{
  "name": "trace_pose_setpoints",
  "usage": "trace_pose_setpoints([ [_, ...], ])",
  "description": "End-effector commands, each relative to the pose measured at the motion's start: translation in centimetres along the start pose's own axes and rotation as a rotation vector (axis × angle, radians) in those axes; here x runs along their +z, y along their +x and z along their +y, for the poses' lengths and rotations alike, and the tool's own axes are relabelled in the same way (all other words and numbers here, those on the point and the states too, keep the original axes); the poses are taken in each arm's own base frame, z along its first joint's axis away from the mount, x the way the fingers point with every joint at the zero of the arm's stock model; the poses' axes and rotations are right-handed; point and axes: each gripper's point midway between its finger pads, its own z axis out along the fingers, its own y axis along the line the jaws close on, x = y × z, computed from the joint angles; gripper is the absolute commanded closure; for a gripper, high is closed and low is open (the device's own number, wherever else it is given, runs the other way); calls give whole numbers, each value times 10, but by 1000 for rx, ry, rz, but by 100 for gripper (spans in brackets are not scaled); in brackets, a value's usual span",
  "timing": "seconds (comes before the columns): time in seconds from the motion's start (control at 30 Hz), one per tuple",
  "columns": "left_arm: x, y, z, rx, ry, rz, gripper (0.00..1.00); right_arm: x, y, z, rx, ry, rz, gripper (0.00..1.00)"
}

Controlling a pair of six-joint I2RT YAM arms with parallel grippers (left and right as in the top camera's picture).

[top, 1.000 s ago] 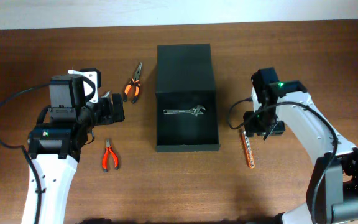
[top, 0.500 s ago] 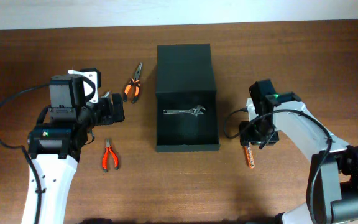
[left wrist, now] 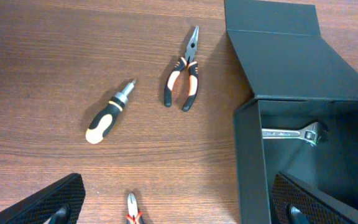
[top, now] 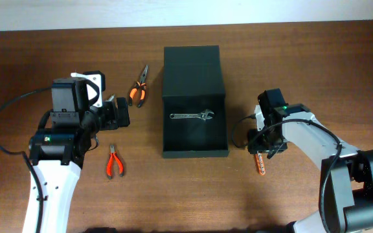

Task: Pack container
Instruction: 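Lower the right gripper onto the orange socket rail and grasp it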

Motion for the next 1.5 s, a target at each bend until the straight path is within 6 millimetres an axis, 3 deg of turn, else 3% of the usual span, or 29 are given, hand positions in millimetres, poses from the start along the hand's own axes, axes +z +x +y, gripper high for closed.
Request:
trace_pose_setpoints([
  [0.0,-3,-7,-1,23,-3,-18,1,2,2,4,-8,-12,3,48],
  [0.63,-3,-7,-1,23,-3,-18,1,4,-1,-3,14,32,-7,51],
  [1.07,-3,-7,-1,23,-3,-18,1,21,7,2,-15,47,48,52],
  [1.47,-3,-7,-1,23,-3,-18,1,20,6,-3,-14,74,46,67],
])
